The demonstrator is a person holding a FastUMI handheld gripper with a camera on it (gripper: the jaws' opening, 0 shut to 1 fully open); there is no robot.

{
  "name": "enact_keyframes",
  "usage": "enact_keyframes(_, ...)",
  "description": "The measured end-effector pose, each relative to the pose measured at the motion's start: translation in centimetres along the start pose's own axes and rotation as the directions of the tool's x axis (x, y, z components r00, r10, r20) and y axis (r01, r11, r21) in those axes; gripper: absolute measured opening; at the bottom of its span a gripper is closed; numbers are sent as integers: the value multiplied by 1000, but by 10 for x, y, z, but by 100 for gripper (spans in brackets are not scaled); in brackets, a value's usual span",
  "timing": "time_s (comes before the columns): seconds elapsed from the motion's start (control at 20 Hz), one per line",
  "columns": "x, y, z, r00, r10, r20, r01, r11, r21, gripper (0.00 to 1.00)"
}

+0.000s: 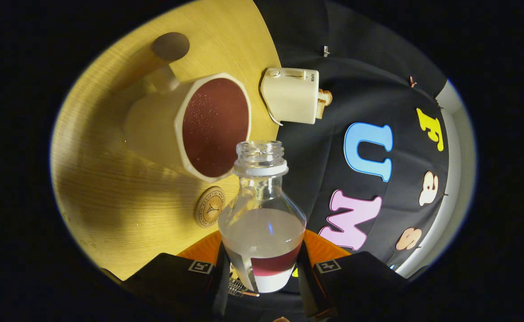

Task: Take the bottle from table, then pour the juice into the cup, finally place the bottle on the coaster

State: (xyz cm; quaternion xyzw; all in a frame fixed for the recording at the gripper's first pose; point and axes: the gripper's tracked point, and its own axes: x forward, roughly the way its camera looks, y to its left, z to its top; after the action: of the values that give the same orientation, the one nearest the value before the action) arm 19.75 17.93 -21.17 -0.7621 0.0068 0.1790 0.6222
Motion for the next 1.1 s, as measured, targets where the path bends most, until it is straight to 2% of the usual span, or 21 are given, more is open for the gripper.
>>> enact_keyframes(0.45, 12, -5, 1, 999, -17, 34, 21, 991, -128, 67)
enact_keyframes(1.1, 12, -20, 3, 997, -37, 67, 50, 977, -208, 67)
